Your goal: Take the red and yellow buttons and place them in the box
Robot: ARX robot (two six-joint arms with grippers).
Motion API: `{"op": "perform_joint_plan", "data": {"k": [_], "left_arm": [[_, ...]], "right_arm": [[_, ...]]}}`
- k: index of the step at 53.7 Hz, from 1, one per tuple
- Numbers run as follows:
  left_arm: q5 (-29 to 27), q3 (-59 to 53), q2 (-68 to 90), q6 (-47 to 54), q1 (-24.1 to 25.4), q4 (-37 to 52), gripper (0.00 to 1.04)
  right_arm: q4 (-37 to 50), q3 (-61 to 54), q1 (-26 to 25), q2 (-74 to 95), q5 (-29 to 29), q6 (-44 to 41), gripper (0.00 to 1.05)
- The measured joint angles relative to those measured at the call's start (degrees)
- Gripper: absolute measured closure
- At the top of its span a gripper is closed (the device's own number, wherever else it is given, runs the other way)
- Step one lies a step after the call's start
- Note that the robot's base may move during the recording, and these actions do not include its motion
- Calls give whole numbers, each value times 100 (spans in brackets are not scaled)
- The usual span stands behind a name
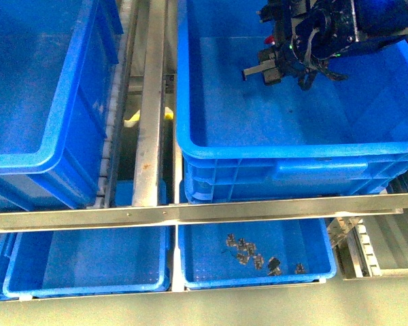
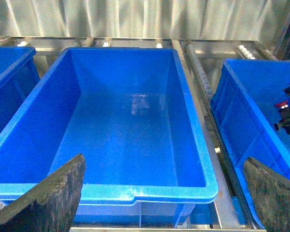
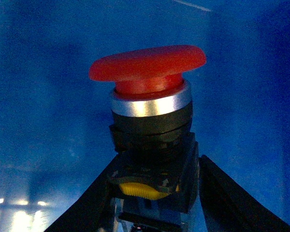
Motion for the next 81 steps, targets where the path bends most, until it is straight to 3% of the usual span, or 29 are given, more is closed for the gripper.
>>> {"op": "perform_joint_plan", "data": {"k": [4, 10, 19, 27, 35, 44, 47, 52, 55, 62, 79, 81], "left_arm": [[0, 0, 0, 0, 0, -2, 8], [0, 0, 0, 0, 0, -2, 8], [0, 0, 0, 0, 0, -2, 8], [0, 0, 0, 0, 0, 0, 8], [0, 0, 0, 0, 0, -2, 8], [0, 0, 0, 0, 0, -2, 8], [0, 0, 0, 0, 0, -2, 8], [0, 0, 0, 0, 0, -2, 8], [2, 0, 0, 0, 0, -2, 8], [-2, 0, 0, 0, 0, -2, 8], [-2, 0, 0, 0, 0, -2, 8], [-2, 0, 0, 0, 0, -2, 8]], "right_arm": [[-42, 96, 0, 7, -208, 90, 45], [236, -79, -13, -76, -120, 107, 29], [1064, -1259, -120, -859, -175, 109, 5], [1755, -2656, -203, -2057, -339, 219, 7], [2192, -4933, -138, -4138, -509, 616, 7], [1464, -6865, -28, -6059, -400, 1762, 7], [734, -7486, -31, -7012, -264, 2481, 7], [439, -7781, -52, -7735, -278, 3053, 7], [2000, -8238, -146, -7726, -815, 2636, 16], [4763, -9453, -264, -7884, -1209, 1172, 42], [4638, -10295, -780, -9130, -1663, 673, 99], [4542, -10384, -809, -9339, -1668, 656, 101]]}}
